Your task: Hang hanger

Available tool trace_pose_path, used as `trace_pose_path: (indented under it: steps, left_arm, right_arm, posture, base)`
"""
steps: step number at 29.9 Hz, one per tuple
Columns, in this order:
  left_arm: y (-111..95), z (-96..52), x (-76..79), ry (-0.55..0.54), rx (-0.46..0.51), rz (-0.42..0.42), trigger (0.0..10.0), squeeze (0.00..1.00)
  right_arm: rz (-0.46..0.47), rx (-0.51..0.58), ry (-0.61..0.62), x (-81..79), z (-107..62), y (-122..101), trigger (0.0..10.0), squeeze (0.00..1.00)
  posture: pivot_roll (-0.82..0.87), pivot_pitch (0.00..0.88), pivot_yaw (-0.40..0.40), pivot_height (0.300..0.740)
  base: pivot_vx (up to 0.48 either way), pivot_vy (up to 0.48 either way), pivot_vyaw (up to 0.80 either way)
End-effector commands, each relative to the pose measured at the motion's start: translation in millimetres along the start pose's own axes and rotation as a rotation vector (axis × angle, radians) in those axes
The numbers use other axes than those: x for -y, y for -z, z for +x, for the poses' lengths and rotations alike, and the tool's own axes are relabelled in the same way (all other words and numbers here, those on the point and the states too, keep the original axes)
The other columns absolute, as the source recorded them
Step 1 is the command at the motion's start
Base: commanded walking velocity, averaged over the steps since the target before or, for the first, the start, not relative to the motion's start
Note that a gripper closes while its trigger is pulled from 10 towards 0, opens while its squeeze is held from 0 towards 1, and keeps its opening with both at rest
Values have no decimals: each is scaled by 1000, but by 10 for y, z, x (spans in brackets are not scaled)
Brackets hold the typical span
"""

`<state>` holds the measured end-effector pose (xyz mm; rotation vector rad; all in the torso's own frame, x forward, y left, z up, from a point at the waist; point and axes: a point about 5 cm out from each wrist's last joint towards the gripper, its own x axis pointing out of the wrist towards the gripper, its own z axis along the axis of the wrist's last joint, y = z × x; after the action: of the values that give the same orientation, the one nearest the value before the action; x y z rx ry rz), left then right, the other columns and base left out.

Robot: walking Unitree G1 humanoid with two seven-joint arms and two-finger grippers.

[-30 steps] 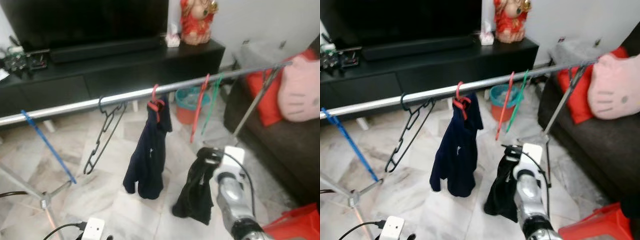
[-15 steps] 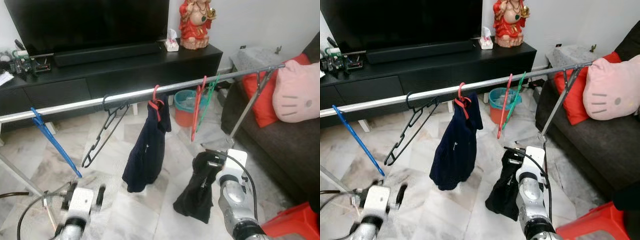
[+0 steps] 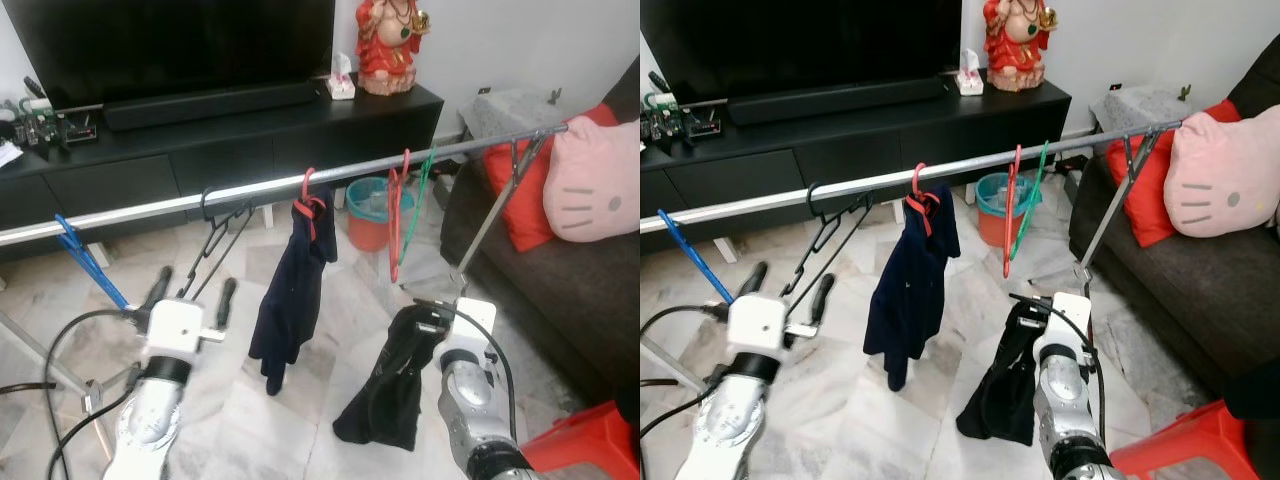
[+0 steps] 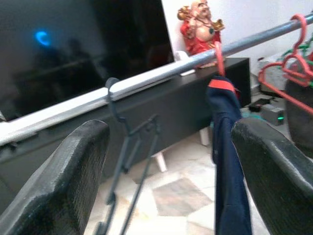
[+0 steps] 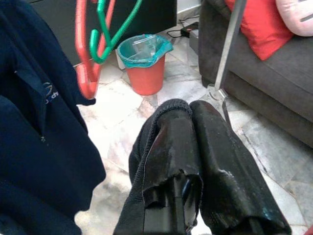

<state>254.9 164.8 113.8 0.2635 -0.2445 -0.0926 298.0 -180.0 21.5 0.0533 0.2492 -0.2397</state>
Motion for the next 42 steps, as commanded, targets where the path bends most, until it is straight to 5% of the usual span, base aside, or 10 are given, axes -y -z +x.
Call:
trace_pose_path:
  steps: [1,15,42]
  left_arm:
    - [18,14,-2,8,-36,-23,10000,0]
    - [13,32,2,53,-70,-1,10000,0]
    - [-93,84,157,126,-68,-49,10000,0]
  right_arm:
    - [17,65,11,31,36,-132,10000,0]
    - [18,69,-4,-8,17,-106,10000,0]
    - [24,66,12,6,16,-96,10000,0]
  posture:
    - [0,0,-20,740]
    - [3,0,-21,740]
    - [12,0,-25,740]
  base:
    - [0,289,-463]
    - [0,352,-305]
    - [67,0,0]
